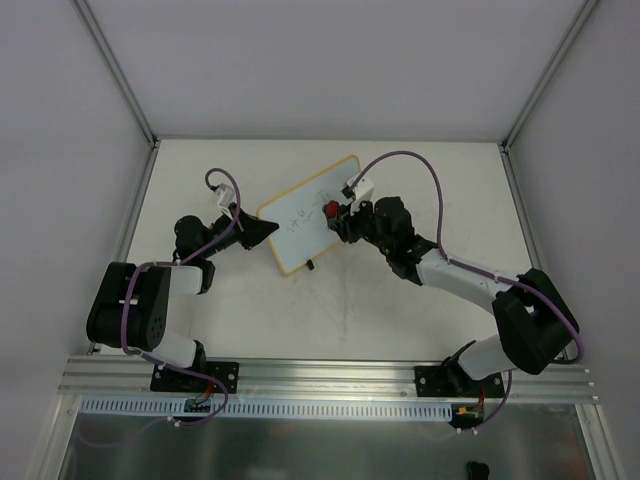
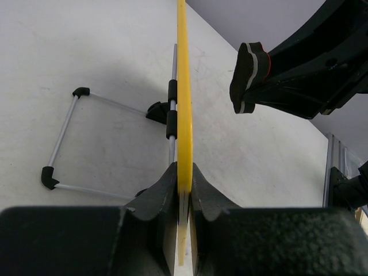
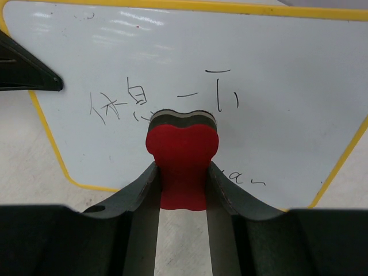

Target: Erase the whiteboard

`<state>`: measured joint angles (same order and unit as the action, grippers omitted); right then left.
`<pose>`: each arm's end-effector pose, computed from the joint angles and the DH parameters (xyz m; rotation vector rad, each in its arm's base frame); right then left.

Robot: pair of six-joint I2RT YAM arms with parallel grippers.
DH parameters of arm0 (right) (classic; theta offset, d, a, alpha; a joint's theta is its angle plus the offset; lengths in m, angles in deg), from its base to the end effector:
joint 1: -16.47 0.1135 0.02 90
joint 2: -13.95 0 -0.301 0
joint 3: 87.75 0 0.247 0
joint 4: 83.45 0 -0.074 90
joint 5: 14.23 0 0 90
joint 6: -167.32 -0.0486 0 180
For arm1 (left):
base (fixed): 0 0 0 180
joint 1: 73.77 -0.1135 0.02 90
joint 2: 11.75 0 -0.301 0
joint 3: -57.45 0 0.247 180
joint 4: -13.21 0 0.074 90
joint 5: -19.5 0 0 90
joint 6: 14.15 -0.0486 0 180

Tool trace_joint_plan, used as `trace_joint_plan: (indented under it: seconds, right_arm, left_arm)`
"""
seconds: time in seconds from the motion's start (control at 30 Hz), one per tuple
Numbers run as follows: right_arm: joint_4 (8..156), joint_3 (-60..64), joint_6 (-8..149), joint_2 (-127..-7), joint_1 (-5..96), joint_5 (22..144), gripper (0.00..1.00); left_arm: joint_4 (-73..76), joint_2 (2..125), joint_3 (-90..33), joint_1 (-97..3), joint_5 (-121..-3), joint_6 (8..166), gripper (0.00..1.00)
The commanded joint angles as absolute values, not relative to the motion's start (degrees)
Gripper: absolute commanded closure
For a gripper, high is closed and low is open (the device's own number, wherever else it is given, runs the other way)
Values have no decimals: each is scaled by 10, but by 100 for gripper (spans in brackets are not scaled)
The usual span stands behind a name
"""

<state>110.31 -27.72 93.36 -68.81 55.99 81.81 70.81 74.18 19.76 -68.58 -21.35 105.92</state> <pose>0.2519 0.2144 0.2976 -0.8807 1.5035 0.3926 0.2631 -0.0608 0.2467 0.4276 1.5033 -1.0907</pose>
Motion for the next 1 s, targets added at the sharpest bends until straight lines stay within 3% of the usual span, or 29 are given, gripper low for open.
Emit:
trace_joint_plan:
  seconds: [0.0,0.37,0.97]
  right_arm:
    - [1163,-232,953,-709,561,819,100]
    - [1162,-184,960,-760,554,817,100]
    - [994,-46,962,-824,502,839,100]
  left_arm:
    - [725,732,178,-688,-205,1042,91]
    - [725,733,178,-688,-205,1039,100]
    - [728,709,198,-688,-219,1024,100]
